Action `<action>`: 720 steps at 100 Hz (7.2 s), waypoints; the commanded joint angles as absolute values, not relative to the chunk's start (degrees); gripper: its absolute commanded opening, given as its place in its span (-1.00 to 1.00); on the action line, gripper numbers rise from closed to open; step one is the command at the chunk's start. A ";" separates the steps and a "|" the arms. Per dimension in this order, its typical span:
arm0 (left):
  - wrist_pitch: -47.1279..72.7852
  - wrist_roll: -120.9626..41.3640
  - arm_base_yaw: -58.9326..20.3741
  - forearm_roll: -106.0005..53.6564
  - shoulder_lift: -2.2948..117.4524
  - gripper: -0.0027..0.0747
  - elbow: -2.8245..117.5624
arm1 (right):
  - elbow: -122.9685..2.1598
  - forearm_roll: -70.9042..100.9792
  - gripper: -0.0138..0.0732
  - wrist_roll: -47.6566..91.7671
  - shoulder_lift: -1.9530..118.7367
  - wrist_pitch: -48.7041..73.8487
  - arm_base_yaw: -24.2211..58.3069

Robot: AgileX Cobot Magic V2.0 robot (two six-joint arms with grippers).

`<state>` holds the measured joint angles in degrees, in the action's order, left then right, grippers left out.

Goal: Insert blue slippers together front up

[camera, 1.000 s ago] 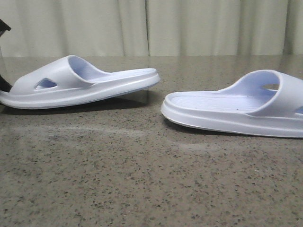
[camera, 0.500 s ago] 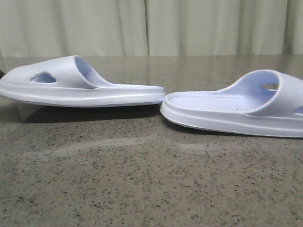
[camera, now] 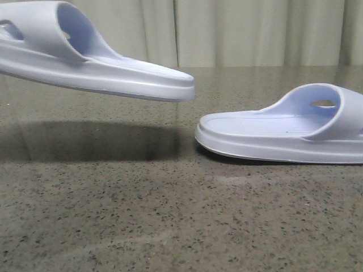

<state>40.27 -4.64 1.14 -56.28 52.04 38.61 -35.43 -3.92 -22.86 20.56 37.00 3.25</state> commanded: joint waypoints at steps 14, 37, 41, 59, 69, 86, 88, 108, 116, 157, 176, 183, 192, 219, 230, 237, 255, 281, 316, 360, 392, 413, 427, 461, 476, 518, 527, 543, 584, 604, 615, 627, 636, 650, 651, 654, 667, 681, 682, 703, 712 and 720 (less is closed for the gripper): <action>40.35 -4.71 1.26 -59.71 50.06 -0.89 40.09 | -33.59 -8.97 0.44 -30.27 23.60 35.67 2.97; 40.60 -4.71 1.26 -60.15 50.06 -0.89 40.09 | -30.83 -8.74 0.44 -36.83 30.57 34.99 2.97; 40.60 -4.71 1.26 -60.15 50.06 -0.89 40.09 | -30.83 -8.64 0.44 -37.82 31.96 34.38 2.97; 40.50 -4.71 1.26 -60.15 50.06 -0.89 40.09 | -30.83 -4.57 0.44 -38.74 37.53 30.33 2.97; 40.50 -4.71 1.26 -60.15 50.06 -0.89 40.09 | -30.83 -2.27 0.44 -38.74 41.16 28.35 2.97; 40.50 -4.71 1.26 -60.15 50.06 -0.89 40.09 | -30.83 0.50 0.44 -38.74 46.50 26.42 2.97; 40.50 -4.71 1.26 -60.15 50.06 -0.89 40.09 | -30.83 0.91 0.44 -38.74 47.03 26.05 2.97; 40.50 -4.71 1.26 -60.15 50.06 -0.89 40.09 | -30.83 3.21 0.44 -38.74 51.73 22.93 2.97; 40.50 -4.71 1.26 -60.15 50.06 -0.89 40.09 | -30.83 3.73 0.44 -38.74 53.07 21.58 2.97; 40.50 -4.71 1.26 -60.15 50.06 -0.89 40.09 | -30.83 6.38 0.44 -38.74 57.37 16.36 2.97; 40.50 -4.71 1.26 -60.15 50.06 -0.89 40.09 | -30.83 7.89 0.43 -38.74 60.51 14.73 2.97; 40.50 -4.71 1.26 -60.15 50.06 -0.89 40.09 | -30.83 7.89 0.43 -38.74 61.35 14.27 2.97; 40.50 -4.71 1.26 -60.15 50.06 -0.89 40.09 | -30.83 8.37 0.41 -38.74 61.90 14.08 2.97; 40.50 -4.71 1.26 -60.15 50.06 -0.89 40.09 | -30.83 9.14 -0.16 -38.74 62.13 13.94 2.97; 40.39 -4.71 1.26 -60.15 50.06 -0.89 40.09 | -30.83 9.14 -0.28 -38.74 62.13 13.94 2.97; 40.29 -4.71 1.26 -60.15 50.06 -0.89 40.09 | -30.83 9.14 -0.32 -38.74 62.13 13.71 2.97; 40.29 -4.71 1.26 -60.24 50.06 -0.89 40.09 | -30.83 9.14 -0.68 -38.74 62.13 11.92 2.97; 40.29 -4.71 1.26 -60.70 50.06 -0.89 40.09 | -30.93 10.26 -0.93 -38.74 61.33 4.37 2.97; 39.43 -4.71 1.26 -61.69 50.06 -0.89 40.09 | -34.28 10.70 -0.93 -38.74 50.94 1.67 2.97; 39.31 -4.71 1.26 -64.05 50.06 -0.89 40.09 | -39.51 10.55 -0.93 -38.74 42.28 9.28 5.34; 42.85 -9.79 1.26 -72.08 50.06 -0.89 40.09 | -39.51 12.27 -0.93 -38.74 42.13 9.43 15.13; 46.03 -12.71 1.26 -77.07 50.06 -0.89 40.09 | -39.51 13.06 -0.93 -38.74 42.13 9.43 17.81; 48.14 -14.20 1.26 -80.13 50.06 -0.89 40.09 | -39.51 13.68 -0.93 -38.74 42.13 9.43 18.71; 51.26 -15.51 1.26 -84.07 50.17 -0.89 40.09 | -39.51 14.61 -0.93 -38.74 42.13 7.88 23.13; 53.39 -16.74 0.18 -87.92 50.17 -0.89 40.09 | -39.51 14.61 -0.93 -38.74 42.73 6.41 24.87; 57.47 -18.25 -1.30 -99.57 50.17 -0.89 40.09 | -39.51 14.72 -0.93 -38.74 45.60 1.81 28.97; 57.62 -18.25 -1.30 -101.13 50.17 -0.89 40.09 | -39.51 14.72 -0.93 -38.74 46.32 0.59 29.76; 57.75 -18.71 -1.30 -103.32 50.17 -0.89 40.09 | -39.41 14.72 -0.93 -38.74 47.29 -1.41 30.94; 57.08 -19.60 -1.30 -102.77 50.17 -0.89 40.09 | -39.41 15.30 -0.93 -38.74 48.81 -7.06 31.07; 57.18 -19.86 -1.30 -105.12 50.17 -0.89 40.09 | -38.53 17.27 -0.93 -38.74 48.93 -8.22 31.07; 57.51 -20.16 -1.30 -106.35 50.17 -0.89 40.09 | -35.89 19.81 -0.93 -38.74 48.93 -11.28 31.07; 58.00 -20.46 -1.30 -106.62 50.17 -0.89 40.09 | -32.24 22.38 -0.93 -40.05 48.93 -13.70 31.07; 57.99 -20.46 -1.30 -106.62 50.17 -0.89 40.09 | -28.91 22.51 -0.93 -43.68 48.93 -17.08 31.07; 58.09 -20.59 -1.30 -106.62 50.17 -0.89 40.09 | -25.28 22.40 -0.93 -48.11 48.93 -20.27 31.29; 58.19 -20.59 -1.30 -106.62 50.17 -0.89 40.09 | -25.26 22.40 -0.93 -48.10 48.93 -20.27 31.45; 58.19 -20.59 -1.30 -106.62 50.17 -0.89 40.09 | -24.83 22.40 -0.93 -48.10 48.93 -20.27 31.97; 58.40 -20.67 -1.42 -106.62 50.17 -0.89 40.09 | -24.72 21.90 -0.93 -48.10 48.93 -21.86 34.75; 58.96 -20.81 -1.42 -106.62 50.17 -0.89 40.09 | -24.84 18.91 -0.93 -48.10 49.07 -24.87 37.61; 59.09 -20.81 -1.42 -106.62 50.17 -0.89 40.09 | -24.95 18.90 -0.93 -48.10 49.07 -24.89 37.84; 58.73 -21.08 -4.45 -106.62 50.17 -0.89 40.09 | -25.30 16.56 -0.93 -48.10 49.07 -24.99 39.76; 58.50 -21.08 -5.63 -106.62 50.17 -0.89 40.09 | -25.30 15.47 -0.93 -48.10 49.07 -24.99 40.42; 58.50 -21.08 -6.12 -106.62 50.17 -0.89 40.09 | -25.30 14.44 -0.93 -48.10 49.07 -25.26 40.81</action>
